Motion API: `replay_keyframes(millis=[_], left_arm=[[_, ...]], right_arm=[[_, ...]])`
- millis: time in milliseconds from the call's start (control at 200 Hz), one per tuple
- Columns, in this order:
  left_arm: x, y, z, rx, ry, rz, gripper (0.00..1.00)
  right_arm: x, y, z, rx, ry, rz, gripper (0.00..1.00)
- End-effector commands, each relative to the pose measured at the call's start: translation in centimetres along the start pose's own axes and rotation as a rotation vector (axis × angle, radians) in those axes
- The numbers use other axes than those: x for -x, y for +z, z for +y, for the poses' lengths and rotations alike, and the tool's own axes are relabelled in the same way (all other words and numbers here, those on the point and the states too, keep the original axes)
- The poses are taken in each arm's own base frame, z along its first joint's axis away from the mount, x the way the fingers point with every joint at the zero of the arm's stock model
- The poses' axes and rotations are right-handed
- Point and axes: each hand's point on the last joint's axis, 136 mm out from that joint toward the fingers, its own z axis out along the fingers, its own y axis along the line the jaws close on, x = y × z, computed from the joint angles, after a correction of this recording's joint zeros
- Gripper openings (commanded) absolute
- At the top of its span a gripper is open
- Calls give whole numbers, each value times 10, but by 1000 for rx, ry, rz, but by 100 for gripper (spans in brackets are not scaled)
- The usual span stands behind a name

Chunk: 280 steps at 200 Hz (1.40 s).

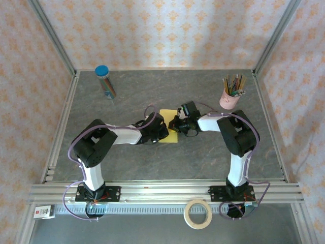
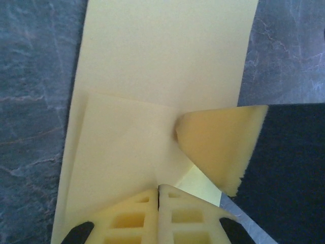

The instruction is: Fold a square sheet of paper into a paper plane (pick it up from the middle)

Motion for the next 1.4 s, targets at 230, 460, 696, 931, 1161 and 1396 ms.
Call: replay_keyframes(millis=[230, 460, 696, 931, 1161, 1396], left_arm=[[-12, 0, 38, 71, -71, -20, 0], [-25, -7, 59, 74, -123, -33, 0], [-34, -16, 73, 103, -137, -42, 0], [-45, -30, 82, 115, -134, -34, 0], [-7, -61, 38, 48, -58, -137, 0], [18, -57, 1, -81, -47, -141, 0]], right_arm=[[-41, 14, -99, -329, 118, 72, 5], [-44, 14, -108, -355, 125, 72, 5], [-46, 14, -113, -373, 129, 73, 5], [-44, 14, -112, -371, 122, 69, 5], [-38, 13, -101, -337, 94, 56, 5], [-36, 14, -98, -330, 82, 57, 5]])
